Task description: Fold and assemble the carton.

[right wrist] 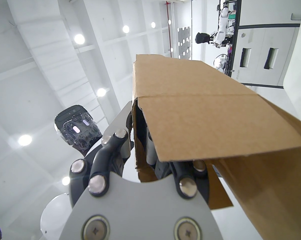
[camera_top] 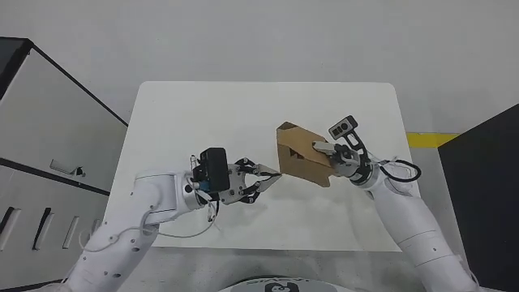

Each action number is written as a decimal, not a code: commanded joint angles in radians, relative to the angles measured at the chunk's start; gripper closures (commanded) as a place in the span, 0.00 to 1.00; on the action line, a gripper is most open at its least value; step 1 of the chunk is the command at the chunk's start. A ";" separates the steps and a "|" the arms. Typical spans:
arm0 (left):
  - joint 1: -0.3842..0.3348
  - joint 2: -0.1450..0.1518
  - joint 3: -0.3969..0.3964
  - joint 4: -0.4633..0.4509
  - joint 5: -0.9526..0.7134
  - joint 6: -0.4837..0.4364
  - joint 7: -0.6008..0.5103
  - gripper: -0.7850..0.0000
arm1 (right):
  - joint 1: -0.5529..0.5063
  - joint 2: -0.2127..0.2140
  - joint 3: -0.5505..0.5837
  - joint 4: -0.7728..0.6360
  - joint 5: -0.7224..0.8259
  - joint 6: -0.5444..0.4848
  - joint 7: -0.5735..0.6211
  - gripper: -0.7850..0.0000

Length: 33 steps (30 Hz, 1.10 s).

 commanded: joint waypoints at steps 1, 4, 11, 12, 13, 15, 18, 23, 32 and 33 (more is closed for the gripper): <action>-0.009 -0.002 0.012 0.006 0.000 0.003 -0.002 1.00 | -0.002 0.000 -0.001 -0.006 -0.006 -0.001 0.006 1.00; -0.020 -0.004 0.024 0.015 -0.002 0.002 -0.005 1.00 | -0.002 0.000 -0.003 -0.015 -0.017 -0.007 0.025 1.00; -0.037 -0.006 0.033 0.037 -0.011 0.004 -0.009 1.00 | -0.002 -0.002 -0.005 -0.024 0.002 -0.017 0.072 1.00; -0.038 -0.006 0.033 0.038 -0.012 0.004 -0.010 1.00 | -0.002 -0.002 -0.005 -0.024 0.003 -0.019 0.077 1.00; -0.039 -0.006 0.034 0.040 -0.012 0.005 -0.010 1.00 | -0.001 -0.002 -0.006 -0.026 0.004 -0.020 0.082 1.00; -0.040 -0.007 0.034 0.042 -0.014 0.005 -0.011 1.00 | -0.001 -0.003 -0.006 -0.028 0.006 -0.023 0.089 1.00; -0.042 -0.007 0.035 0.045 -0.015 0.003 -0.013 1.00 | 0.000 -0.003 -0.007 -0.033 0.006 -0.025 0.100 1.00; -0.044 -0.006 0.033 0.053 -0.020 0.001 -0.019 1.00 | 0.005 -0.004 -0.011 -0.029 -0.007 -0.024 0.107 1.00; -0.027 0.001 -0.033 0.070 -0.029 0.025 -0.010 1.00 | 0.009 -0.005 -0.011 -0.005 -0.018 -0.016 0.074 1.00; -0.025 0.002 -0.039 0.072 -0.027 0.027 -0.011 1.00 | 0.010 -0.005 -0.012 -0.003 -0.018 -0.015 0.074 1.00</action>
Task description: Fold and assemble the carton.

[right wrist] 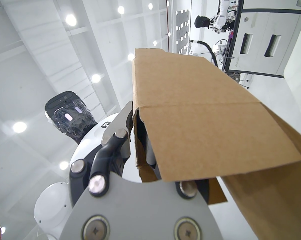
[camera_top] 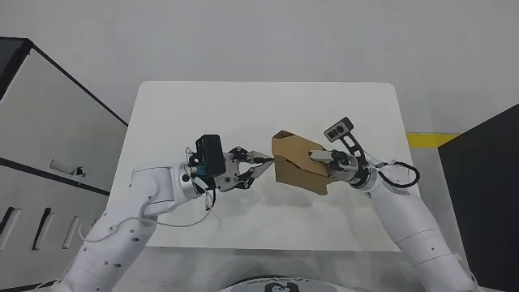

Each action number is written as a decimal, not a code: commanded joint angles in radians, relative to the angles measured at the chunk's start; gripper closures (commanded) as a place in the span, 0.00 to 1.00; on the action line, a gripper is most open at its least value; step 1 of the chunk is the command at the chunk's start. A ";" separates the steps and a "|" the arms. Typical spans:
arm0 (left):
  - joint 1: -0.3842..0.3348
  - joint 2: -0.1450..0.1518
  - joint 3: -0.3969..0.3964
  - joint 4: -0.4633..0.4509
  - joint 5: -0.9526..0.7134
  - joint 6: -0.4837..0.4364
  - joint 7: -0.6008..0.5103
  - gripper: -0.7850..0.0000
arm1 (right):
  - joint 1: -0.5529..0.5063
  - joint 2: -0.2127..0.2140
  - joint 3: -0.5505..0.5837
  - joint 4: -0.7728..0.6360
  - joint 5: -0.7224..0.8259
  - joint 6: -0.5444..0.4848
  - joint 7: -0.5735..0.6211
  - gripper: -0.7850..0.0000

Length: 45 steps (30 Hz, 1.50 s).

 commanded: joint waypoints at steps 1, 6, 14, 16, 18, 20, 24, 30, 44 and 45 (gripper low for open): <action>0.004 0.001 -0.010 0.003 0.002 0.002 -0.001 1.00 | 0.002 0.000 -0.001 0.003 0.000 0.002 0.002 1.00; 0.005 0.002 -0.017 0.010 0.005 0.008 -0.002 1.00 | 0.011 -0.001 -0.005 0.011 -0.012 0.010 0.007 1.00; -0.027 -0.005 0.027 0.011 0.003 -0.005 -0.002 1.00 | 0.030 0.001 -0.024 0.031 -0.076 0.044 0.001 1.00; -0.040 -0.008 0.043 0.016 0.004 -0.006 -0.004 1.00 | 0.036 0.001 -0.031 0.036 -0.100 0.048 -0.003 1.00; -0.052 -0.011 0.058 0.019 0.004 -0.006 -0.007 1.00 | 0.040 0.001 -0.038 0.038 -0.119 0.050 -0.006 1.00; -0.064 -0.013 0.071 0.019 0.004 -0.008 -0.009 1.00 | 0.043 0.001 -0.044 0.041 -0.127 0.056 -0.007 1.00; -0.081 -0.017 0.094 0.018 0.010 -0.009 -0.016 1.00 | 0.045 0.001 -0.050 0.042 -0.136 0.056 -0.006 1.00; -0.102 -0.023 0.127 0.020 0.023 -0.009 -0.036 1.00 | 0.043 0.002 -0.053 0.036 -0.143 0.055 -0.006 1.00; -0.028 -0.006 0.022 -0.038 0.044 0.014 -0.007 1.00 | 0.023 0.002 -0.034 0.034 -0.035 0.057 0.003 1.00; -0.017 -0.004 0.010 -0.042 0.043 0.013 -0.006 1.00 | 0.022 0.001 -0.033 0.036 -0.022 0.058 0.004 1.00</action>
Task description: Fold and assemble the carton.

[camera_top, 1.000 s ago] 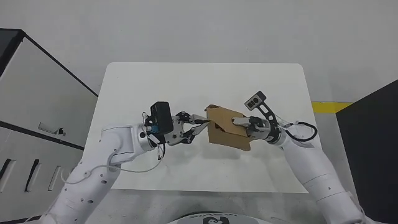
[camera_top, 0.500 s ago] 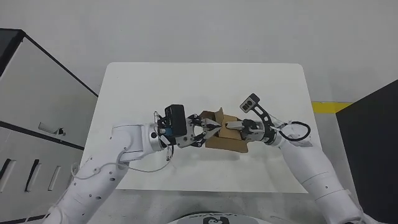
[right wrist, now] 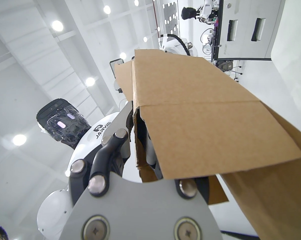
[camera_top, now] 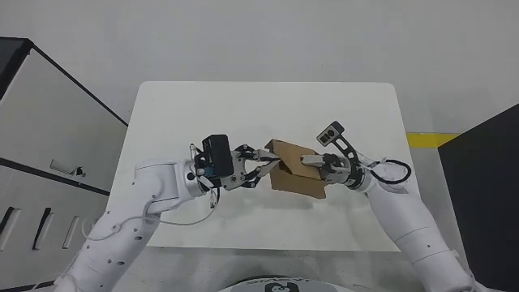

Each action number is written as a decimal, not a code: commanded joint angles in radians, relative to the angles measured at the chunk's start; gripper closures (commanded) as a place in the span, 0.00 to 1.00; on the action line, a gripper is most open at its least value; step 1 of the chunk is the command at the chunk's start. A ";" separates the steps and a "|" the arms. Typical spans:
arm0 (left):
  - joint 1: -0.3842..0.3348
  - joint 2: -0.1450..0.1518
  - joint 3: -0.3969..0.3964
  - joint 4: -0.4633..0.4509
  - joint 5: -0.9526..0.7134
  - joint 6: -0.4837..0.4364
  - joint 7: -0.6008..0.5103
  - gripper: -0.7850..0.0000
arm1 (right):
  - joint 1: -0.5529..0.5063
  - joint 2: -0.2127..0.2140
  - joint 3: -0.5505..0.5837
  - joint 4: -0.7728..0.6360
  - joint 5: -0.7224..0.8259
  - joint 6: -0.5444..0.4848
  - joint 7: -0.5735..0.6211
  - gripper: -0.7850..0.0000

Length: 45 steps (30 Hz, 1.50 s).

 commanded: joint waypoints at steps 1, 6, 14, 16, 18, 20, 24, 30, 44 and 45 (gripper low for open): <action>0.021 0.004 -0.022 -0.009 0.000 -0.004 0.003 1.00 | -0.001 -0.002 0.002 0.003 0.032 0.002 0.001 1.00; 0.061 0.010 -0.053 -0.028 -0.002 -0.011 0.007 1.00 | 0.000 -0.006 0.005 0.013 0.075 0.005 -0.007 1.00; 0.069 0.008 -0.019 -0.038 0.005 -0.024 0.003 1.00 | 0.001 -0.009 0.006 0.014 0.092 0.002 0.009 1.00; 0.058 0.006 0.000 -0.028 0.002 -0.027 0.001 1.00 | 0.000 -0.009 0.007 0.013 0.093 0.001 0.016 1.00; 0.046 0.003 0.018 -0.020 0.002 -0.027 -0.002 1.00 | -0.001 -0.009 0.007 0.011 0.088 -0.001 0.022 1.00; 0.035 0.001 0.032 -0.014 0.003 -0.025 -0.006 1.00 | -0.003 -0.008 0.008 0.007 0.084 -0.003 0.029 1.00; 0.020 -0.002 0.050 -0.002 0.006 -0.021 -0.015 1.00 | -0.009 -0.008 0.009 0.000 0.076 -0.006 0.038 1.00; 0.019 -0.003 0.058 0.005 0.010 -0.004 -0.049 1.00 | -0.018 -0.008 0.009 -0.011 0.070 -0.008 0.043 1.00; 0.027 0.000 0.059 -0.025 -0.010 -0.029 -0.058 1.00 | -0.038 -0.005 0.014 -0.031 0.040 -0.005 0.022 1.00; 0.026 0.000 0.060 -0.025 -0.014 -0.033 -0.058 1.00 | -0.039 -0.005 0.015 -0.032 0.042 -0.003 0.022 1.00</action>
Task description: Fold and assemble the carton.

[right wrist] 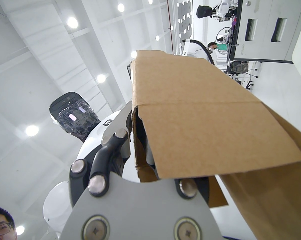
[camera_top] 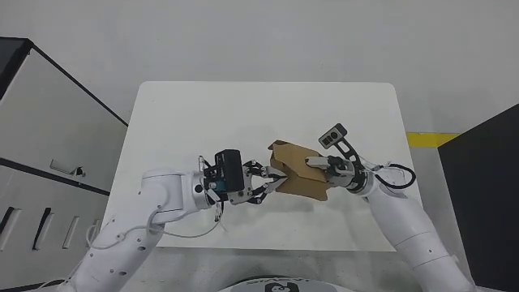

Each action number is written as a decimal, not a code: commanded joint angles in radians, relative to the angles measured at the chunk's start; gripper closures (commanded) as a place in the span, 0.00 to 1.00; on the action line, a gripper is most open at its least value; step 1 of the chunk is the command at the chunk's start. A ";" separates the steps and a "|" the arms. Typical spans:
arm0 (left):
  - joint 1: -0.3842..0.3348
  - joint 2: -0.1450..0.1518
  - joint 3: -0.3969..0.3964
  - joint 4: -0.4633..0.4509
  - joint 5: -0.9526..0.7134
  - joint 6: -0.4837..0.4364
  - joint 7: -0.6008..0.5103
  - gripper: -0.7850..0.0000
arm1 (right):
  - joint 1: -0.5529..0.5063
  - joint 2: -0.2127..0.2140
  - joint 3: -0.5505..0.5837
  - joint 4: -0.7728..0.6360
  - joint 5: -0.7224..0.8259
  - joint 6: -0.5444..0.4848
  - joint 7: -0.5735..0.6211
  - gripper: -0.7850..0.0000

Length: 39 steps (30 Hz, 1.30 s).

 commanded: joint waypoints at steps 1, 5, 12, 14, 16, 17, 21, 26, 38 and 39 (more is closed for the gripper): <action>-0.004 0.000 0.003 -0.002 -0.006 -0.006 -0.001 1.00 | -0.002 0.000 0.001 -0.003 0.002 0.003 0.000 1.00; -0.012 -0.002 0.014 0.000 -0.008 -0.006 -0.008 1.00 | -0.005 0.001 0.001 -0.012 0.002 0.008 0.000 1.00; -0.029 -0.005 0.031 0.011 -0.015 -0.005 -0.015 1.00 | -0.001 0.000 -0.003 -0.015 0.001 0.012 0.003 1.00; -0.032 -0.005 0.030 0.011 -0.016 -0.003 -0.017 1.00 | 0.001 -0.001 -0.005 -0.014 0.003 0.013 0.006 1.00; -0.034 -0.004 0.026 0.013 -0.018 -0.002 -0.018 1.00 | 0.004 -0.001 -0.005 -0.011 0.005 0.012 0.008 1.00; -0.035 -0.004 0.024 0.014 -0.019 -0.001 -0.018 1.00 | 0.005 -0.002 -0.005 -0.008 0.008 0.012 0.008 1.00; -0.037 -0.003 0.016 0.017 -0.021 -0.001 -0.020 1.00 | 0.011 -0.002 -0.005 0.000 0.013 0.011 0.010 1.00; -0.041 -0.003 0.017 0.023 -0.027 -0.003 -0.019 1.00 | 0.015 -0.003 -0.006 0.005 0.016 0.011 0.014 1.00; -0.062 -0.007 0.033 0.044 -0.032 0.003 -0.018 1.00 | 0.025 -0.006 -0.010 0.020 0.018 0.011 0.018 1.00; -0.061 -0.006 0.029 0.044 -0.032 0.005 -0.016 1.00 | 0.025 -0.006 -0.010 0.021 0.019 0.010 0.018 1.00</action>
